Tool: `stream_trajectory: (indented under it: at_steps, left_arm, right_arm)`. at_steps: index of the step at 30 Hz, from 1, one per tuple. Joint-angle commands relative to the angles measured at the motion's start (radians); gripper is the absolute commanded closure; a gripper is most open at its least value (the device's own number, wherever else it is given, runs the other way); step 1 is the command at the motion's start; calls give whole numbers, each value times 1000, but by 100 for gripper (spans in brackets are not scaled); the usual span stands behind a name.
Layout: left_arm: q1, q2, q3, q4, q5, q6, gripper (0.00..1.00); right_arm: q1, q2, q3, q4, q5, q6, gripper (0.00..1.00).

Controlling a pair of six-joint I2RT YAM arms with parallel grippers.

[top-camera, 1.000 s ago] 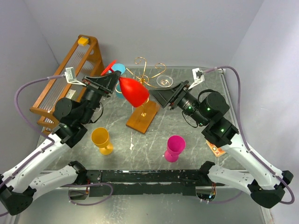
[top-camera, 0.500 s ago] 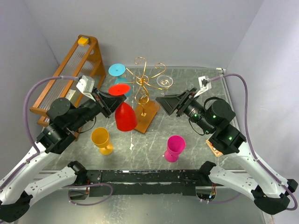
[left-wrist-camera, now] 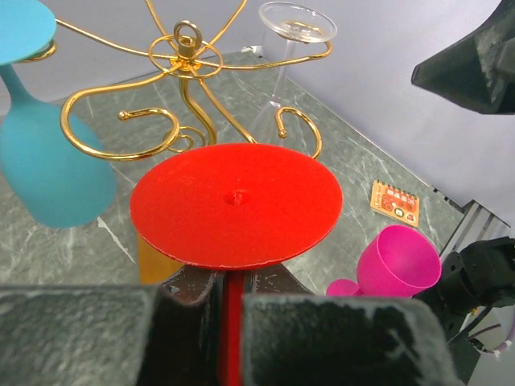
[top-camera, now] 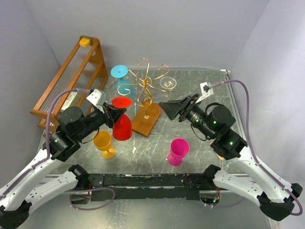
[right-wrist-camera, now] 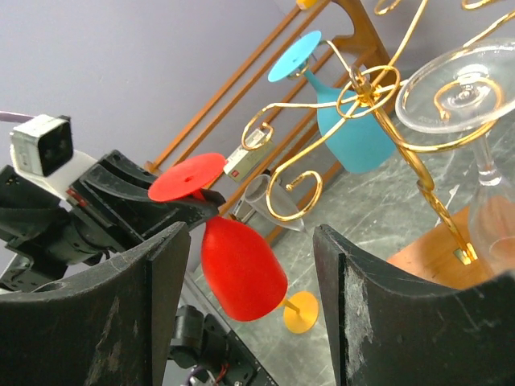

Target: Place the wine glass upside down on the wine glass rack

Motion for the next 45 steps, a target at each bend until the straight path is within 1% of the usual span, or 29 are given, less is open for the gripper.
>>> stream_trajectory:
  at_steps: [1, 5, 8, 12, 17, 19, 27, 32, 38, 45]
  left_arm:
    - [5, -15, -24, 81, -36, 42, 93]
    - [5, -5, -37, 136, -35, 78, 93]
    - [5, 2, -54, 190, -39, 95, 93]
    - [4, 4, -69, 244, -24, 122, 93]
    - [4, 19, -65, 254, -2, 144, 93]
    - [4, 21, -70, 259, 4, 143, 93]
    - [4, 7, -92, 284, 55, 141, 93]
    - [4, -6, -102, 294, 59, 144, 93]
    - [4, 7, -100, 312, 104, 156, 93]
    - [4, 11, -118, 328, 108, 162, 93]
  right_arm:
    - [1, 0, -28, 72, -23, 11, 37]
    - [1, 71, 14, 66, -75, 32, 38]
    - [1, 151, 88, 48, -126, 73, 40]
    - [1, 247, 169, 9, -159, 123, 41]
    - [2, 332, 189, 49, -245, 236, 46]
    - [2, 361, 190, 52, -249, 286, 47]
    - [3, 402, 181, 100, -239, 428, 49]
    - [4, 385, 135, 185, -214, 516, 51]
    - [2, 424, 164, 139, -236, 552, 53]
    - [4, 464, 208, 73, -248, 580, 61]
